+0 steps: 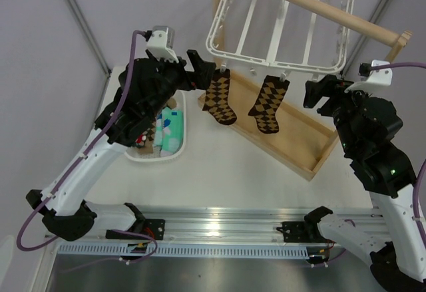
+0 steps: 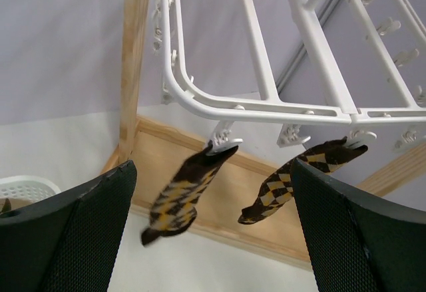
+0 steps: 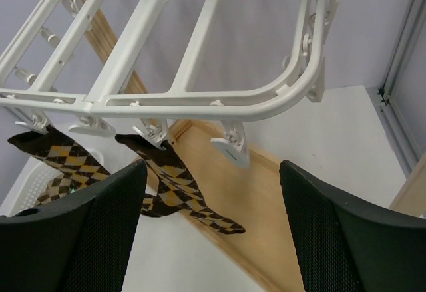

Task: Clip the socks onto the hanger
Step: Open the clamp at the hanger.

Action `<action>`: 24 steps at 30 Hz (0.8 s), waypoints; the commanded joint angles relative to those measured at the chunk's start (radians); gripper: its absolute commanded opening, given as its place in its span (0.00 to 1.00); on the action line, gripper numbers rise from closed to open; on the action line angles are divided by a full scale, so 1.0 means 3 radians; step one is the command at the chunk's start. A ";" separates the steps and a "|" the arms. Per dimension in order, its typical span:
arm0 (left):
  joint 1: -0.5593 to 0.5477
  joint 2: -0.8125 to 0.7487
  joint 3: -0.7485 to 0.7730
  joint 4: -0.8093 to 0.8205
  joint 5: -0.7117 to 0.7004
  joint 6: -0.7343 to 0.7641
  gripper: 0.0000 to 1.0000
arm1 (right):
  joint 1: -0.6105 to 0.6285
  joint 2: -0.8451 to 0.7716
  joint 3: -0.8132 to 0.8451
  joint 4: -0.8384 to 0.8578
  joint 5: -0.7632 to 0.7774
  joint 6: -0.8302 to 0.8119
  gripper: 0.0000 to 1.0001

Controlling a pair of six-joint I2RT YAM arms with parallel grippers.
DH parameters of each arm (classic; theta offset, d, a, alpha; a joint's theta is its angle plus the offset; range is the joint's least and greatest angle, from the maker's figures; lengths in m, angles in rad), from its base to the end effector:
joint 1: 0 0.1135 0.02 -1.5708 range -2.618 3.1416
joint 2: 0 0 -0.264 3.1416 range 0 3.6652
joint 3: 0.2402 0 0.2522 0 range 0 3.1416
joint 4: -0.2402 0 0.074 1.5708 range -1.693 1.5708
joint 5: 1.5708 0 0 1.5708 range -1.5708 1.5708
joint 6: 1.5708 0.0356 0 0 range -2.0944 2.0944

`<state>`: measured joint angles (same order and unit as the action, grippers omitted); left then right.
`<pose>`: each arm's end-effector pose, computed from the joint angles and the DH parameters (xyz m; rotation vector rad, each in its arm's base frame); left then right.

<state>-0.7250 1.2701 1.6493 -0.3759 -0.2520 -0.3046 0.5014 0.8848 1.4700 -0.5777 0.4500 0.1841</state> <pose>0.1972 -0.1629 0.5124 0.1340 1.5949 -0.6093 0.1213 0.0488 0.5039 0.1065 1.5635 0.1879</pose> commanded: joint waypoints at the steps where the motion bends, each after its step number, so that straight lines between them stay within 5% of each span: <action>1: 0.0044 0.0015 0.0132 0.0087 -0.0009 0.0080 1.00 | -0.0025 -0.0055 -0.0022 0.0049 -0.0094 0.0036 0.83; 15: 0.0203 0.0486 0.0756 -0.0056 0.0257 -0.0017 0.98 | -0.0020 -0.0265 -0.0037 0.0049 -0.0109 0.0010 0.82; 24: -0.0017 -0.0005 -0.0179 0.0393 0.0354 -0.0146 0.97 | -0.0020 -0.0188 -0.0012 0.0070 -0.0517 0.0031 0.82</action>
<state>-0.6968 1.3296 1.6566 -0.3424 -0.1715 -0.3355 0.4976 0.8085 1.4540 -0.5709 0.3595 0.1883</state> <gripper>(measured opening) 0.972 0.818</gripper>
